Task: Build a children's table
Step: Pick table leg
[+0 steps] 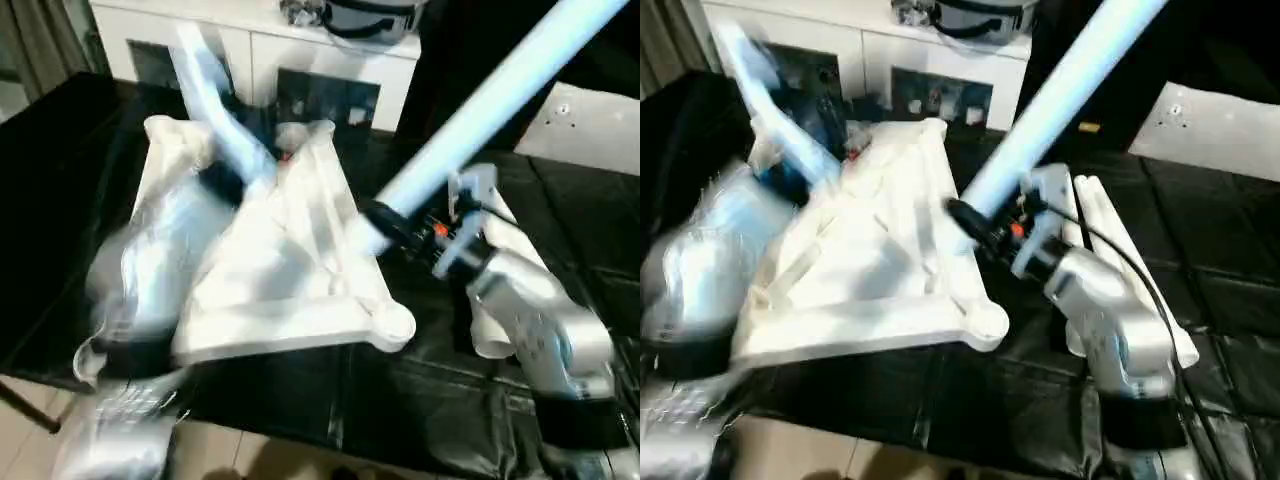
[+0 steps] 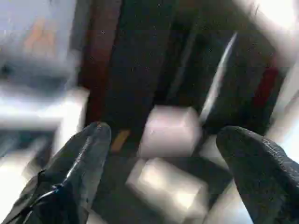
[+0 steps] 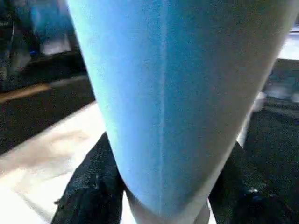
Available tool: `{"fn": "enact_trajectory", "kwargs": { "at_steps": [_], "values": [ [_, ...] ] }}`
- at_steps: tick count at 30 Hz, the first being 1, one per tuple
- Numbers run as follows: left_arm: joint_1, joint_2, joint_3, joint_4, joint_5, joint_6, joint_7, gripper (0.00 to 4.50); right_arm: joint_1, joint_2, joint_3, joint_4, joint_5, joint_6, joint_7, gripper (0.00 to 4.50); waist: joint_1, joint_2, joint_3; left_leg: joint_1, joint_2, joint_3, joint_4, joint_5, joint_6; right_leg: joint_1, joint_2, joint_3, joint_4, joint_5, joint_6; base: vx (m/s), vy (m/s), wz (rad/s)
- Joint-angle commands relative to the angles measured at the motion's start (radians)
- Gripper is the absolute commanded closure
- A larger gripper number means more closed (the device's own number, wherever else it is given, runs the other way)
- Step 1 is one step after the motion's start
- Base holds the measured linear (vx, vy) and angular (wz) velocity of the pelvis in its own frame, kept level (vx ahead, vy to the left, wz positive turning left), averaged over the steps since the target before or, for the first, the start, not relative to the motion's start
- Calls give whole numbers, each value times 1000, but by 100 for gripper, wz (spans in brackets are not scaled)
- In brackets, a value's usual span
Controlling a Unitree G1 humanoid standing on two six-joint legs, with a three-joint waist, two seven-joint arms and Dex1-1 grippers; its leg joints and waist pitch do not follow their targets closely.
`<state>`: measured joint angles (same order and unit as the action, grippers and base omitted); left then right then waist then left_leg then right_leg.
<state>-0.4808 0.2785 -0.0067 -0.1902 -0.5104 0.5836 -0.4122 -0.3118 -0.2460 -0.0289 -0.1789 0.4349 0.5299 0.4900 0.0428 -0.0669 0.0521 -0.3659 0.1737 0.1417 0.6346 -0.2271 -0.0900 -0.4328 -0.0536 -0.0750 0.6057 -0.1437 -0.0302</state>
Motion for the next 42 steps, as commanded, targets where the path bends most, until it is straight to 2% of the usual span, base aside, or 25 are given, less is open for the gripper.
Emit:
{"fn": "enact_trajectory", "kwargs": {
  "at_steps": [1,3,5,8,9,10,15,16,19,23,27,28,30,31,32,33,34,35,36,37,38,39,40,41,42],
  "values": [
    [30,36,-66,-28,91,-33,-22,29,13,-5,-10,-48,-26,-1,-53,256,-5,21,-70,-2,37,-3,-80,-100,9,73,-62,42,-81,-397,-17,0,0,0],
    [113,144,-171,-33,229,-104,-68,29,55,-2,-5,-96,-68,15,-116,256,-7,23,-65,-2,39,-6,-85,-127,12,69,-62,43,-86,-418,-14,0,0,0],
    [156,170,-202,-23,278,-145,-79,29,81,12,-8,-120,-83,17,-149,256,-15,23,-62,-4,36,-4,-87,-147,11,67,-61,45,-92,-449,2,0,0,0],
    [208,157,-203,-26,273,-162,-73,29,115,38,-17,-145,-104,20,-200,256,-20,29,-63,-4,32,-3,-85,-174,3,63,-62,43,-96,-495,3,0,0,0],
    [250,157,-221,-30,298,-218,-67,29,148,47,-8,-164,-139,16,-240,256,-19,43,-61,1,32,-5,-86,-189,2,59,-61,42,-97,-505,1,0,0,0],
    [264,157,-227,-33,308,-236,-66,29,160,49,-5,-172,-149,17,-253,256,-24,37,-58,-5,32,-5,-87,-204,5,61,-60,40,-107,-516,10,0,0,0],
    [339,164,-289,-21,369,-320,-74,29,248,52,27,-247,-174,45,-299,256,-31,45,-56,-3,29,-7,-89,-247,16,57,-57,35,-118,-566,36,0,0,0],
    [344,159,-294,-22,352,-308,-102,29,257,60,26,-255,-167,51,-300,256,-34,38,-58,-3,28,-6,-88,-248,20,58,-56,35,-118,-570,45,0,0,0],
    [351,157,-315,-26,332,-282,-143,29,270,68,38,-257,-182,29,-302,256,-44,42,-56,-5,28,-10,-88,-261,22,56,-61,34,-120,-593,42,0,0,0],
    [359,126,-286,-23,320,-276,-104,29,264,62,61,-248,-209,3,-298,256,-56,47,-53,-4,24,-11,-85,-287,21,53,-60,28,-129,-625,48,0,0,0],
    [384,80,-211,-33,306,-243,-7,29,236,85,50,-250,-168,33,-299,256,-69,50,-54,-8,23,-14,-84,-285,32,59,-60,19,-134,-621,45,0,0,0],
    [397,61,-180,-27,295,-219,27,29,236,93,57,-242,-163,37,-297,256,-72,50,-50,2,28,-13,-85,-310,39,56,-62,11,-140,-617,33,0,0,0],
    [404,40,-160,-22,306,-227,60,29,243,109,50,-231,-156,28,-301,256,-71,50,-50,1,20,-10,-79,-310,52,60,-80,16,-140,-656,22,0,0,0],
    [407,32,-155,-20,321,-238,80,29,248,117,46,-227,-152,19,-302,256,-72,35,-54,64,0,47,-14,-331,27,-14,-42,57,-170,-783,77,-54,7,-20],
    [406,17,-145,-28,341,-243,115,29,254,126,42,-225,-146,18,-303,256,-54,27,-55,55,3,49,-21,-336,44,2,-48,98,-164,-842,88,-8,32,-46],
    [406,17,-145,-29,346,-242,120,29,254,127,42,-224,-146,17,-304,256,-45,23,-61,44,4,53,-28,-322,55,15,-49,120,-150,-827,88,-8,32,-46],
    [398,11,-140,-52,403,-228,178,29,261,137,52,-219,-158,13,-315,256,-29,32,-65,50,14,55,-33,-292,62,5,-42,154,-142,-775,67,48,62,-47],
    [396,6,-139,-61,424,-214,201,29,262,136,58,-217,-169,17,-322,256,-34,36,-67,54,24,58,-47,-263,37,-12,18,141,-125,-640,57,-24,58,-42],
    [396,-11,-124,-64,423,-184,239,29,260,143,55,-215,-170,25,-331,256,-42,40,-70,70,36,60,-54,-263,23,-33,52,119,-123,-564,66,-24,58,-42],
    [397,-22,-111,-63,416,-171,257,29,258,150,49,-214,-164,28,-336,256,-60,66,-64,108,84,51,-68,-283,17,-70,107,56,-125,-460,69,-53,37,-40],
    [400,-38,-94,-62,395,-174,266,29,255,154,51,-213,-164,35,-340,256,-57,60,-58,47,215,-46,-175,-256,78,2,23,9,4,-283,36,-54,2,-23],
    [402,-41,-90,-70,396,-155,272,29,253,153,56,-214,-166,41,-339,256,-53,90,-62,49,254,-60,-181,-196,118,5,0,8,45,-208,16,-54,2,-23],
    [399,-27,-105,-77,419,-139,269,29,249,153,63,-212,-170,47,-340,256,-66,81,-60,55,266,-40,-177,-88,179,-22,-27,2,79,-130,-37,0,0,0],
    [399,-17,-116,-86,436,-126,268,29,245,155,68,-210,-172,50,-340,256,-68,62,-70,62,207,-21,-119,-41,276,-11,-64,30,55,-77,-91,20,-119,1],
    [407,-21,-109,-104,420,-122,261,29,239,159,71,-203,-173,47,-340,256,-67,36,-69,42,141,15,-83,-58,285,4,-72,48,13,-67,-142,20,-119,1]
  ]
}}
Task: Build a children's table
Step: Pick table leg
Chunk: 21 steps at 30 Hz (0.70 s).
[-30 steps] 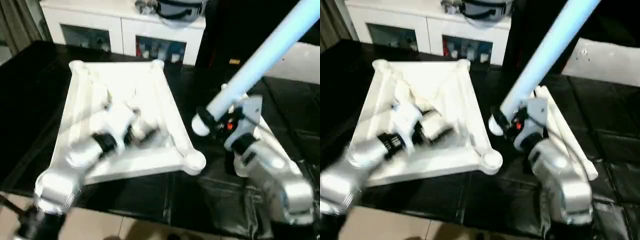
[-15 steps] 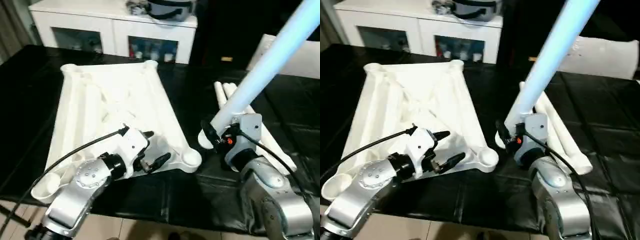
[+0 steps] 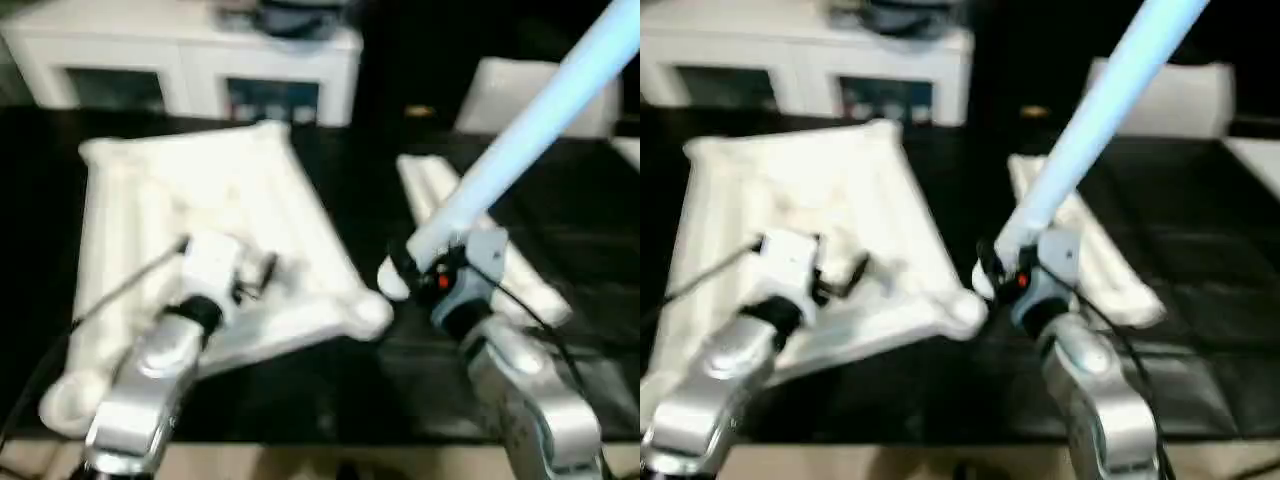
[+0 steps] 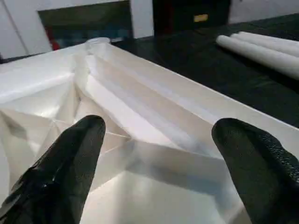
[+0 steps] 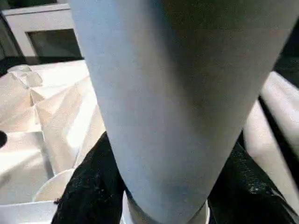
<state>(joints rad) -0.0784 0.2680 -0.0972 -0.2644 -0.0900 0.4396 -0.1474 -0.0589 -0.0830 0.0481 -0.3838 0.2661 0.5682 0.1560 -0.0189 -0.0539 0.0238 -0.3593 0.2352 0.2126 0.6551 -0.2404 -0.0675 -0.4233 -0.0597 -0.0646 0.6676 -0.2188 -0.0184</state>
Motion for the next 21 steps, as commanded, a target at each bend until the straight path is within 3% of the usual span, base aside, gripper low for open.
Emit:
{"fn": "enact_trajectory", "kwargs": {
  "at_steps": [1,2,3,4,5,8,10,11,12,13,15,17,18,21],
  "values": [
    [6,-12,-10,-35,-10,27,-4,29,-18,-2,-4,7,-6,7,-5,256,18,0,-49,-42,-66,-6,-22,-79,190,61,-98,77,-127,-37,-176,-31,-124,-5],
    [6,-12,-10,-35,-10,27,-4,29,-18,-2,-4,7,-6,7,-5,256,42,-8,-50,-32,-44,-38,-26,-92,84,58,-121,104,-144,-312,-62,-65,-102,-6],
    [9,-11,-7,-44,-10,33,-5,29,-24,-6,0,12,-15,1,-7,256,47,-16,-49,-50,-44,-44,-44,-67,57,76,-106,93,-135,-371,-5,-65,-102,-6],
    [15,-10,-4,-63,-10,70,-6,29,-33,-13,-3,22,-14,5,1,256,53,-18,-44,-50,-41,-51,-66,-49,11,68,-75,78,-133,-410,76,-47,-110,-8],
    [19,-12,-4,-77,-13,107,-6,29,-42,-20,-12,35,-8,2,13,256,58,-8,-41,-34,-39,-52,-74,-70,-9,54,-58,66,-136,-412,104,-44,-78,-1],
    [24,-13,-10,-87,-32,102,-24,29,-52,-30,-24,51,5,-3,35,256,61,11,-30,-15,-34,-55,-88,-146,-34,39,-34,52,-148,-446,87,-15,-26,0],
    [15,-2,-26,-107,-47,111,-58,29,-66,-39,-40,46,28,-9,55,256,57,13,-29,-11,-26,-63,-100,-189,-41,44,-31,44,-147,-439,62,0,0,0],
    [13,5,-30,-110,-49,117,-68,29,-67,-36,-47,44,40,-10,60,256,57,17,-29,0,-19,-67,-106,-217,-39,43,-33,43,-147,-419,36,0,0,0],
    [8,16,-37,-117,-54,128,-88,29,-70,-30,-59,40,62,-10,68,256,53,11,-25,1,-18,-68,-110,-233,-37,42,-32,43,-147,-416,26,0,0,0],
    [6,22,-41,-120,-55,133,-97,14,-71,-27,-66,39,73,-9,72,256,52,17,-22,2,-17,-71,-115,-258,-39,45,-35,43,-146,-417,9,0,0,0],
    [-13,53,-29,-133,-121,147,-182,0,-85,-36,-66,38,66,10,62,256,47,42,-14,14,-16,-74,-120,-297,-53,38,-39,46,-152,-427,-7,0,0,0],
    [-31,84,-33,-129,-145,155,-249,0,-95,-55,-69,55,37,-6,56,256,39,34,-15,15,-16,-78,-126,-322,-61,50,-40,44,-154,-421,-18,0,0,0],
    [-36,125,-56,-117,-142,163,-303,0,-97,-70,-78,57,43,4,71,256,38,31,-17,8,-19,-77,-126,-303,-60,57,-43,47,-149,-397,-25,0,0,0],
    [-32,181,-87,-115,-156,194,-380,0,-92,-107,-69,41,52,36,109,256,36,39,-17,8,-20,-71,-124,-262,-55,59,-44,53,-146,-359,-36,0,0,0]
  ]
}}
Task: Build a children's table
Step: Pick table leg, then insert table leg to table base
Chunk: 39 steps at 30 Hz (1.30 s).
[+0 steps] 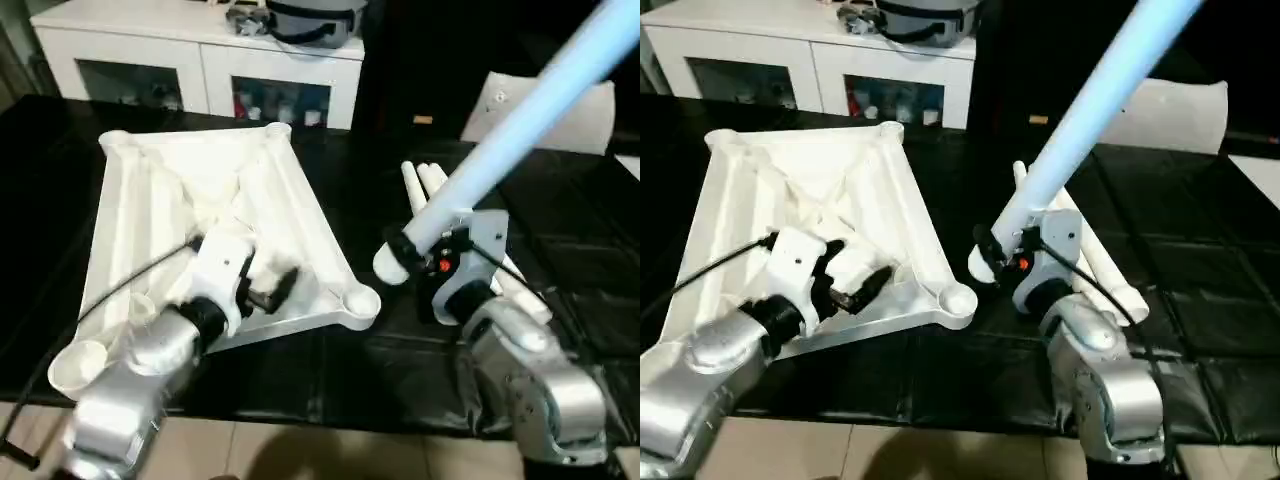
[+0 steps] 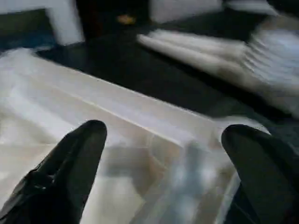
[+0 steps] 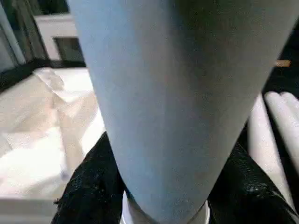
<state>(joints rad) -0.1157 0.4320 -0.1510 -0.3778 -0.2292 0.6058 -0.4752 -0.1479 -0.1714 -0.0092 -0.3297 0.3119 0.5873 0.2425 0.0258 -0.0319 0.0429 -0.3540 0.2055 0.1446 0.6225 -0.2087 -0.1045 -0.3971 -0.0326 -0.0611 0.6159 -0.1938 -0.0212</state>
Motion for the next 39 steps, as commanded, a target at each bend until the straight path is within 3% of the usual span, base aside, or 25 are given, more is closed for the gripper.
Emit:
{"fn": "enact_trajectory", "kwargs": {
  "at_steps": [1,2,4,6,7,8,9,10,11,13,14,18,21,24,25,29,30,34,36,39],
  "values": [
    [5,17,-33,-1,-17,28,-52,0,-3,-18,-11,-13,6,17,23,256,-7,16,-38,3,10,-3,-91,-285,-17,34,-72,51,-92,-377,-37,0,0,0],
    [-2,53,-65,2,-33,52,-119,0,-6,-38,-4,-13,18,17,55,256,-7,6,-38,-1,9,0,-90,-265,-10,36,-72,52,-91,-370,-43,0,0,0],
    [-10,72,-84,6,-42,69,-146,0,-10,-46,-1,-13,24,20,68,256,-4,11,-38,-1,9,2,-88,-245,-3,34,-74,54,-90,-382,-46,0,0,0],
    [-28,94,-105,36,-22,36,-178,27,-14,-56,19,-8,28,19,94,256,-1,10,-46,-1,10,4,-85,-215,-3,37,-76,54,-90,-371,-51,0,0,0],
    [-43,100,-110,60,-15,15,-197,34,-16,-61,32,-1,27,13,108,256,1,8,-47,-3,10,5,-85,-188,1,39,-74,53,-87,-350,-53,0,0,0],
    [-62,102,-112,86,-17,10,-218,34,-18,-65,46,11,18,-1,118,256,-1,0,-47,-6,9,8,-85,-170,5,42,-73,53,-87,-333,-53,0,0,0],
    [-62,102,-112,86,-17,10,-218,38,-18,-65,46,11,18,-1,118,256,2,4,-48,-5,9,7,-86,-159,5,42,-74,53,-87,-329,-54,0,0,0],
    [-88,108,-120,125,-17,4,-249,47,-23,-64,57,25,8,-17,121,256,-2,-1,-48,-5,12,9,-86,-151,4,42,-74,53,-86,-314,-60,0,0,0],
    [-97,114,-134,154,1,-8,-257,73,-26,-60,57,28,7,-18,119,256,0,4,-48,-2,12,10,-87,-151,2,41,-75,53,-85,-318,-65,0,0,0],
    [-107,122,-152,189,20,-14,-261,78,-28,-54,56,28,8,-18,118,256,-1,4,-49,-3,13,10,-87,-145,1,43,-75,55,-83,-301,-68,0,0,0],
    [-114,123,-159,212,29,-9,-259,78,-27,-48,59,28,0,-22,111,256,0,18,-49,-2,13,9,-88,-141,-5,43,-74,55,-81,-280,-73,0,0,0],
    [-131,116,-164,237,21,4,-269,117,-10,-33,80,26,-48,-67,78,256,2,14,-50,0,14,9,-88,-155,-14,44,-77,57,-81,-279,-87,0,0,0],
    [-157,91,-150,254,-1,9,-278,141,4,-36,83,27,-35,-58,89,256,5,28,-47,8,14,10,-88,-193,-19,40,-76,57,-86,-294,-99,0,0,0],
    [-181,85,-169,290,18,-7,-292,167,12,-21,67,24,-16,-57,85,256,4,22,-46,2,11,9,-90,-206,-15,46,-75,55,-89,-321,-88,0,0,0],
    [-188,82,-174,302,21,-14,-301,187,16,-16,59,17,-8,-53,85,256,3,30,-47,2,9,9,-89,-207,-13,45,-75,55,-94,-341,-78,0,0,0],
    [-195,81,-180,307,21,-12,-313,213,21,-15,58,11,-8,-54,87,256,4,33,-48,0,10,6,-90,-194,-12,46,-75,54,-92,-339,-80,0,0,0],
    [-197,85,-189,307,17,-2,-329,221,26,-17,61,10,-7,-57,93,256,5,40,-48,1,10,5,-90,-196,-13,45,-76,54,-91,-337,-83,0,0,0],
    [-203,92,-199,310,14,24,-349,249,29,-31,65,13,-7,-62,113,256,6,39,-48,0,11,6,-89,-188,-10,47,-75,55,-88,-302,-103,0,0,0],
    [-209,92,-201,317,23,32,-344,284,27,-35,62,16,-4,-60,120,256,7,41,-47,1,10,7,-89,-187,-8,47,-75,55,-89,-312,-104,0,0,0],
    [-214,90,-202,329,27,36,-343,294,26,-40,57,22,-4,-63,126,256,6,35,-47,0,10,8,-88,-183,-4,48,-76,55,-91,-327,-97,0,0,0]
  ]
}}
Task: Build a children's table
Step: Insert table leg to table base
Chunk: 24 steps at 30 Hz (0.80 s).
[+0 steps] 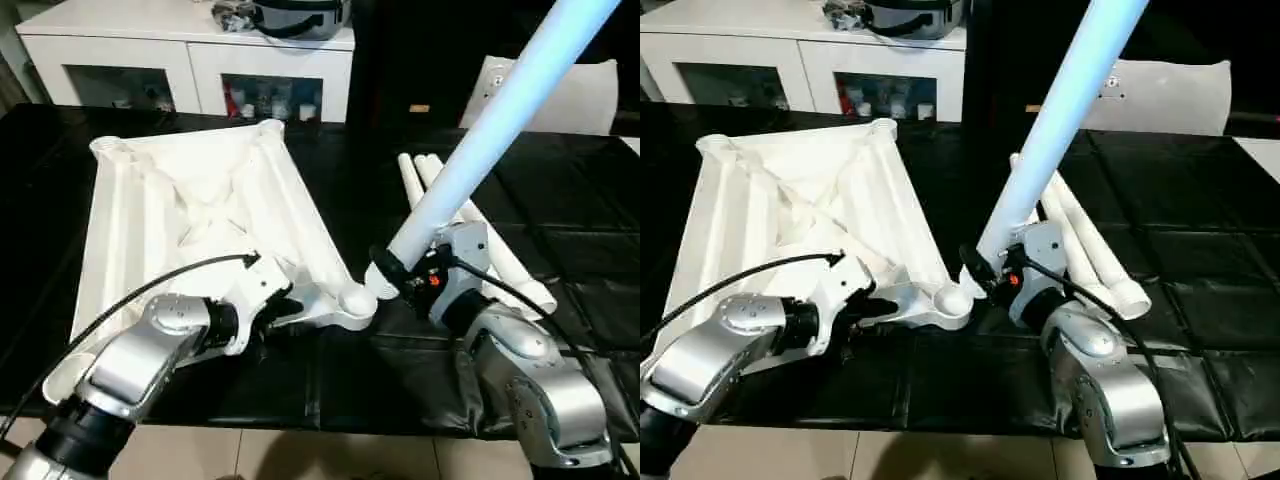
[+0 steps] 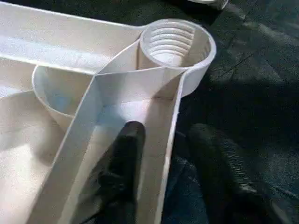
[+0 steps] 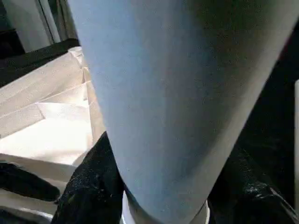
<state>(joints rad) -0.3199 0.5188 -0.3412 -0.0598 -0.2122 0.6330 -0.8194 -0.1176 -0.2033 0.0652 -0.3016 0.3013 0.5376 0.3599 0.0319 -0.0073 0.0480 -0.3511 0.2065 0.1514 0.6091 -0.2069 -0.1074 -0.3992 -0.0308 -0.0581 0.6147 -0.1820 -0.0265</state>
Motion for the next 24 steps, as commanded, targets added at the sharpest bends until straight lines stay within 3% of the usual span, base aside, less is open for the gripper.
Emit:
{"fn": "enact_trajectory", "kwargs": {
  "at_steps": [1,5,14,20,22,24],
  "values": [
    [-11,3,-11,12,8,10,-2,316,-6,-10,-17,-5,5,-14,12,256,1,13,-51,-3,9,1,-76,-185,-2,49,-78,51,-90,-348,-89,0,0,0],
    [-13,7,-19,18,15,14,-17,334,-11,-15,-14,4,3,-17,21,256,0,13,-52,-3,10,0,-76,-186,0,49,-78,51,-90,-345,-91,0,0,0],
    [-28,17,-52,50,54,0,-33,422,-21,-28,-2,15,2,-19,44,256,1,14,-52,-3,10,0,-77,-188,3,49,-78,51,-92,-349,-88,0,0,0],
    [-38,11,-44,62,53,-17,-40,448,-30,-33,3,20,6,-17,58,256,-2,12,-54,-5,11,0,-76,-170,3,52,-79,52,-87,-314,-101,0,0,0],
    [-44,15,-49,64,50,-46,-72,450,-41,-45,18,31,19,-7,92,256,-1,6,-54,-6,9,2,-75,-163,7,53,-80,52,-87,-315,-104,0,0,0],
    [-45,22,-58,72,55,-76,-99,450,-50,-57,37,42,34,19,131,256,-2,9,-53,-5,10,3,-74,-160,11,51,-80,53,-90,-322,-104,0,0,0]
  ]
}}
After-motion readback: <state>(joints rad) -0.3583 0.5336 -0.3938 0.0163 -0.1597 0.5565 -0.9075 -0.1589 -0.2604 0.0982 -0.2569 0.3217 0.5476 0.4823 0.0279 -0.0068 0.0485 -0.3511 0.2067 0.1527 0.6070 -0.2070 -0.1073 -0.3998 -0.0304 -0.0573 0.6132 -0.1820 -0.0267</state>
